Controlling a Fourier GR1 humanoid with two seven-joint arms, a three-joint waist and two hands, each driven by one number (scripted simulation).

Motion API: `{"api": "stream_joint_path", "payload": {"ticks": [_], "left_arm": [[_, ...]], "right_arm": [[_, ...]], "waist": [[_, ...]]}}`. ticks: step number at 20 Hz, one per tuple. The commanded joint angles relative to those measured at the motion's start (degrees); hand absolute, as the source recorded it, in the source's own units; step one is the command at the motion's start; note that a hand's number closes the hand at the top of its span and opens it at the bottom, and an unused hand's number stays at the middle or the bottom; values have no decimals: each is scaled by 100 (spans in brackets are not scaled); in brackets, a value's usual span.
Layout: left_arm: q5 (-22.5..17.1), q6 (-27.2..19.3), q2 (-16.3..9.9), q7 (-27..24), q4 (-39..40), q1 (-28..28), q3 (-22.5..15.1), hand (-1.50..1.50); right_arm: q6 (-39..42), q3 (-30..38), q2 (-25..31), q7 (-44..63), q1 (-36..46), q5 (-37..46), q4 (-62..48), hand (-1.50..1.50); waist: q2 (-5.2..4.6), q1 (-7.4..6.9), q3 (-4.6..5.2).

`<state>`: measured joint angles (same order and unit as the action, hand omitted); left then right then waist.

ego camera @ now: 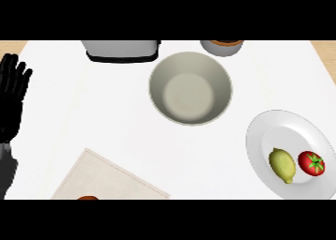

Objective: Pick the tomato from the plate and place it in the bowl

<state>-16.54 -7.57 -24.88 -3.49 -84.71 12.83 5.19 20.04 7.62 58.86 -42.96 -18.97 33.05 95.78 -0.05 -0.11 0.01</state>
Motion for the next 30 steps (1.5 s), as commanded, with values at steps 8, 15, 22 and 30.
{"api": "stream_joint_path", "payload": {"ticks": [8, 15, 22, 30], "left_arm": [[285, 194, 345, -255, 205, 5, 102, 0], [397, 201, 331, 144, 179, 266, 226, 0], [450, 487, 334, -183, 499, 237, 507, 0], [601, 422, 376, 293, 285, 495, 532, 0]], "right_arm": [[90, -578, -945, -186, 1398, 1020, -1338, -150], [-151, -619, -1082, -993, 1850, 1399, -2294, -150], [-366, -743, -1402, -806, 2009, 1878, -2435, -150], [-655, -822, -1844, -930, 2512, 2387, -3327, -150]], "waist": [[0, -13, -1], [1, 4, -1], [-2, 8, 0], [-5, -7, -3]]}}
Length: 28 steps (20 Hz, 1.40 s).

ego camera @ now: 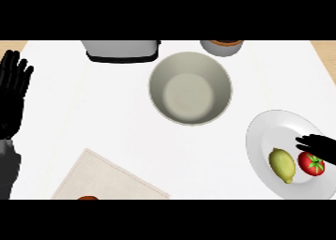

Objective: Pick the tomato from the plate and place it in the bowl

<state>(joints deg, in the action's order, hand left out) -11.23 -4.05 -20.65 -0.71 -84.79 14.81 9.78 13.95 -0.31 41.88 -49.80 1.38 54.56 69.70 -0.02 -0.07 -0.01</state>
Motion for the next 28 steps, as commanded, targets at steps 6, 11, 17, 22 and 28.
{"api": "stream_joint_path", "payload": {"ticks": [6, 11, 17, 22, 28], "left_arm": [[331, -81, 285, -60, -103, -44, -37, 0], [84, 260, 94, -4, 161, 46, 284, 0], [55, 346, 119, 11, -282, -277, 333, 0], [318, 193, 400, -129, -196, -300, 159, 0], [404, 140, 413, -176, 118, -27, 183, 0]], "right_arm": [[-177, 65, -389, 55, 321, 592, -638, -150], [-177, 159, -544, 51, 976, 799, -1576, -150], [-1006, 306, -706, -613, 820, 720, -1768, 150], [-1006, 345, -743, -628, 1006, 810, -1756, 150], [-1176, 505, -693, -931, 1035, 625, -1617, 150]], "waist": [[2, 9, 0], [-4, -8, 0], [1, -21, -3], [4, -2, 0], [2, 23, 1]]}}
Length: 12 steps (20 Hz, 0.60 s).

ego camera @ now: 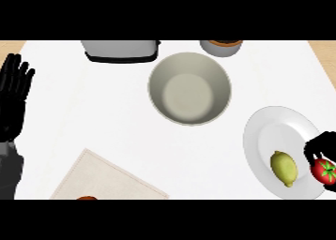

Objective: Pick the tomato from the plate and place it in the bowl

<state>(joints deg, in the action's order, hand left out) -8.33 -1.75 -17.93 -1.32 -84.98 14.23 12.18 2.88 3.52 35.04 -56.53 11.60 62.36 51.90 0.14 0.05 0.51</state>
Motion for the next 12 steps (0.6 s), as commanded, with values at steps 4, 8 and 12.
{"api": "stream_joint_path", "payload": {"ticks": [4, 8, 12], "left_arm": [[-96, -49, -198, 68, -34, -168, 332, 0], [-2, -109, -208, 29, -97, -389, 354, 0], [-49, -65, -208, 102, -177, -354, 331, 0]], "right_arm": [[29, 1281, 31, 2260, -800, -354, -120, 150], [-89, 2109, -63, 3732, -1345, -614, -191, 150], [-354, 2419, -192, 4616, -1712, -681, 1111, 150]], "waist": [[81, 429, -13], [101, 551, 3], [112, 480, 9]]}}
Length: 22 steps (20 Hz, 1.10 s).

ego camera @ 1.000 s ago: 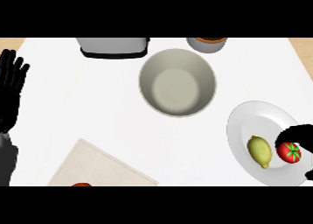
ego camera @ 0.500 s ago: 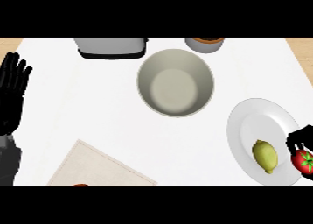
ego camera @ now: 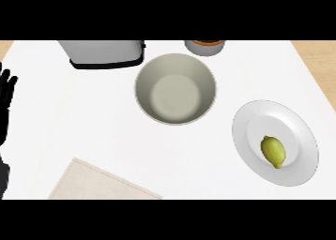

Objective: Pick the tomato from the plate and place it in the bowl

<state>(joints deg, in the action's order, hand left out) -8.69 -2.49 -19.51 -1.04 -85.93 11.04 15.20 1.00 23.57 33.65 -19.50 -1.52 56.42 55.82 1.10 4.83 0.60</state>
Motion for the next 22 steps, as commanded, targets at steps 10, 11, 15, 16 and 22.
{"api": "stream_joint_path", "payload": {"ticks": [10, 11, 15, 16, 22], "left_arm": [[-67, 44, -9, 150, -194, -108, 16, 0], [-105, 101, -87, 192, -261, -153, 62, 0], [-44, 159, 105, -39, -171, -163, -129, 0], [-90, 240, 9, 21, -320, -247, -90, 0], [-31, 72, 69, 288, -172, 277, -196, 0]], "right_arm": [[1213, 721, -444, 1848, -892, -1199, 4852, 150], [1353, 650, -567, 2066, -958, -1227, 5308, 150], [1959, 524, -1116, 2883, -824, -1896, 6890, 150], [2139, 441, -1253, 3304, -728, -1985, 7221, 150], [2998, -186, -1707, 5522, 210, -2824, 8824, 150]], "waist": [[12, -89, -7], [32, -93, -2], [-10, -160, -15], [-7, -269, -18], [-83, -424, -30]]}}
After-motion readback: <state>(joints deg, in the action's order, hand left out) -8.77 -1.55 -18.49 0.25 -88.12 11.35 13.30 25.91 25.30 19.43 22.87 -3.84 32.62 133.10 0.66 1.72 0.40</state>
